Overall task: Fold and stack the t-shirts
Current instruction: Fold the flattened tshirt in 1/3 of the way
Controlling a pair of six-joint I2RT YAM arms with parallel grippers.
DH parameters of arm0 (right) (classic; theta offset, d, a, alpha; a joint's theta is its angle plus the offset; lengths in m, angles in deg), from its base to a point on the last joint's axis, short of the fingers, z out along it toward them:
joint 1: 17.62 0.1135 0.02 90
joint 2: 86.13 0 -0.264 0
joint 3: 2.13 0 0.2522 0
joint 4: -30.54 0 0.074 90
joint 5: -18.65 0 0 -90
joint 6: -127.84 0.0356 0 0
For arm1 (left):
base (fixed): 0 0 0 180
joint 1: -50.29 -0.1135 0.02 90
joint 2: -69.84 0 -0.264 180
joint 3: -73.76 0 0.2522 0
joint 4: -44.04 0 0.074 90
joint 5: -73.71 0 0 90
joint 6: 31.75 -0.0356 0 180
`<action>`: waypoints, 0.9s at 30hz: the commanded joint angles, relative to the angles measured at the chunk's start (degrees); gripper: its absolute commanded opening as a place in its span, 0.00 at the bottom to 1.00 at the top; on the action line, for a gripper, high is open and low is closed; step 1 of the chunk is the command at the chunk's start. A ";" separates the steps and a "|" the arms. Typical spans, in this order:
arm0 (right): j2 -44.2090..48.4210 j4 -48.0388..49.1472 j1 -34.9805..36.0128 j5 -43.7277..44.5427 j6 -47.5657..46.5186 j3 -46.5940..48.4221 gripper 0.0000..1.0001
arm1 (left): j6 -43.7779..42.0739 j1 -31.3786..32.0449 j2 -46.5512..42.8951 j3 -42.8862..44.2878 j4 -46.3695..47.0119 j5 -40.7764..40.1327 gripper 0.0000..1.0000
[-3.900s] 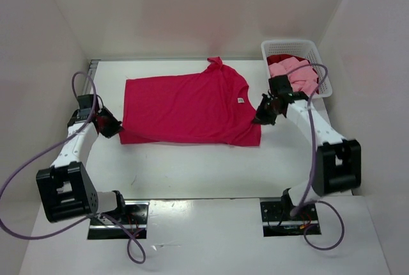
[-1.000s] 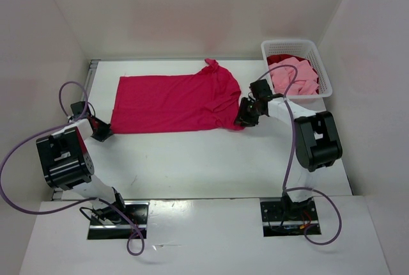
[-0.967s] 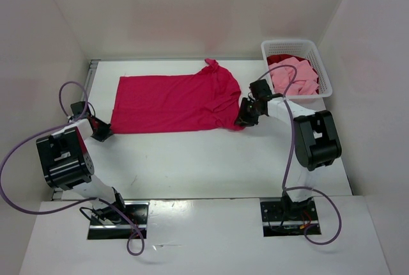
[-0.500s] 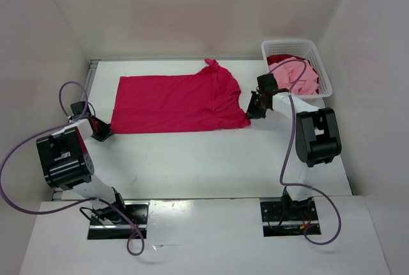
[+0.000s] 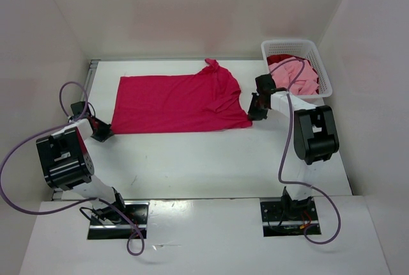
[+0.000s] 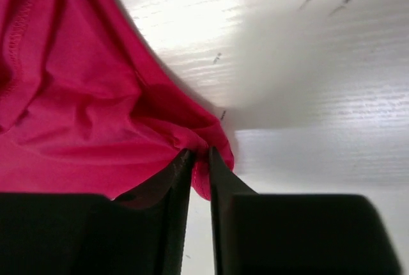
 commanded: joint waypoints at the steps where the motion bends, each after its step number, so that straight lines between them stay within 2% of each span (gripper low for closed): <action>1: 4.37 -2.87 0.04 4.33 0.72 -1.75 0.25 | -1.47 -0.32 -1.74 0.44 -2.04 -0.82 0.08; 2: 4.37 -3.48 0.04 4.33 0.72 -1.14 0.35 | -1.47 -0.32 -2.70 0.44 -2.82 -0.82 0.13; 4: 6.38 -4.80 0.04 4.33 0.72 0.35 0.44 | -1.47 -0.32 -4.55 0.44 -3.53 -0.82 0.29; 5: 7.18 -5.33 0.04 3.72 1.24 0.97 0.52 | -0.86 -0.32 -5.94 0.44 -4.23 -0.21 0.46; 8: 11.22 -6.56 0.04 2.49 1.25 2.90 0.56 | -0.33 -0.32 -9.46 0.44 -4.76 0.58 0.68; 9: 12.10 -6.57 0.04 1.44 1.25 2.91 0.56 | 0.19 -0.32 -10.26 0.44 -5.90 0.58 0.94; 10: 12.80 -6.57 0.04 0.56 1.86 2.91 0.52 | 0.20 0.64 -11.14 0.44 -5.91 -0.11 1.00; 11: 13.33 -6.57 0.91 -0.58 2.39 2.91 0.39 | 0.20 3.00 -12.80 0.44 -5.91 -0.64 1.00; 13: 12.82 -5.52 2.41 -2.00 3.53 1.51 0.23 | -1.29 6.60 -14.04 2.10 -5.91 -1.26 0.98; 14: 11.77 -4.64 4.24 -2.87 4.06 1.50 0.16 | -1.30 11.67 -14.74 2.11 -5.38 -1.26 0.76; 15: 10.97 -3.33 5.22 -3.40 4.58 1.50 0.07 | -1.30 14.59 -14.75 2.11 -4.77 -1.26 0.60; 16: 10.09 -2.79 6.36 -3.93 5.29 2.46 0.05 | -1.30 17.58 -14.75 2.71 -4.07 -1.87 0.45; 17: 8.08 -2.79 7.59 -4.46 5.29 3.25 0.03 | -0.60 23.44 -14.75 2.72 -3.54 -1.88 0.27; 18: 6.93 -1.31 9.86 -4.46 5.29 4.04 0.02 | -0.07 26.46 -14.23 3.42 -2.92 -1.88 0.21; 21: 1.13 -1.82 12.17 -4.46 4.77 8.17 0.01 | 1.25 35.76 -9.32 6.48 -1.52 -2.67 0.18; 24: -2.64 -0.41 12.17 -3.85 5.29 9.32 0.01 | 1.87 40.62 -2.37 9.48 0.76 -2.67 0.18; 27: -4.93 1.16 12.17 -2.27 6.08 8.54 0.01 | 2.57 42.04 5.27 14.04 1.39 -1.44 0.18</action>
